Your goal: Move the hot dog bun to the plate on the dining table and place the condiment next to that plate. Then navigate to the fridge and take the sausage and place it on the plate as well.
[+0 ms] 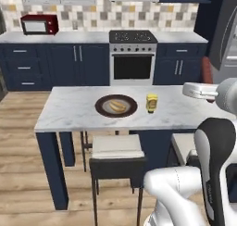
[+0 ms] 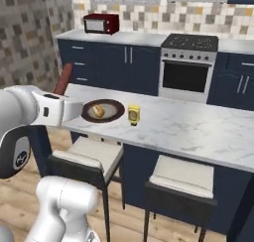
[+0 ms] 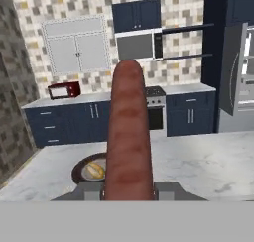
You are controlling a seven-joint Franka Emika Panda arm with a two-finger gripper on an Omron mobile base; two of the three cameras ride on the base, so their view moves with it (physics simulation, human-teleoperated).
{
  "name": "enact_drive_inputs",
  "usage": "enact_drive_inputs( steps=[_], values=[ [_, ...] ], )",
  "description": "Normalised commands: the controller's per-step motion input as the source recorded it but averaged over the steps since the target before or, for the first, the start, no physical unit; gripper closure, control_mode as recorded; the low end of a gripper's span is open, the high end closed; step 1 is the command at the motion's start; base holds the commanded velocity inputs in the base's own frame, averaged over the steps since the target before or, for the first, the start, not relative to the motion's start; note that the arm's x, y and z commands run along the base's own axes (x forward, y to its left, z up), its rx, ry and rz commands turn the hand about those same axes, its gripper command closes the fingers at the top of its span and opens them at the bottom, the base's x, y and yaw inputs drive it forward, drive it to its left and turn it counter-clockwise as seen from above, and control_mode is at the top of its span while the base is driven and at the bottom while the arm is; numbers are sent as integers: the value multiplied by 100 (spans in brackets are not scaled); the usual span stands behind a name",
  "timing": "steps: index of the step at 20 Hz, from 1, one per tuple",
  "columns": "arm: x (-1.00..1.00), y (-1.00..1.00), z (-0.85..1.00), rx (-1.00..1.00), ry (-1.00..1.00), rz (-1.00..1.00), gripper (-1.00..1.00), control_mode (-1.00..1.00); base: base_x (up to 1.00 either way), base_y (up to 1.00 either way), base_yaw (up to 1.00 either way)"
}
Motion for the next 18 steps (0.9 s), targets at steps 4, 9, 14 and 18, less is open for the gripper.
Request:
enact_drive_inputs(
  steps=[4, 9, 14, 18],
  values=[
    [0, 0, 0, 0, 0, 0, 100, 100, 90, 45, -32],
    [0, 0, 0, 0, 0, 0, 100, 100, 99, 29, -16],
    [40, 12, -8, 0, 24, 0, 100, -100, 60, 15, -2],
    [100, 40, -31, -17, 92, 1, 100, -100, 0, 0, 0]
  ],
)
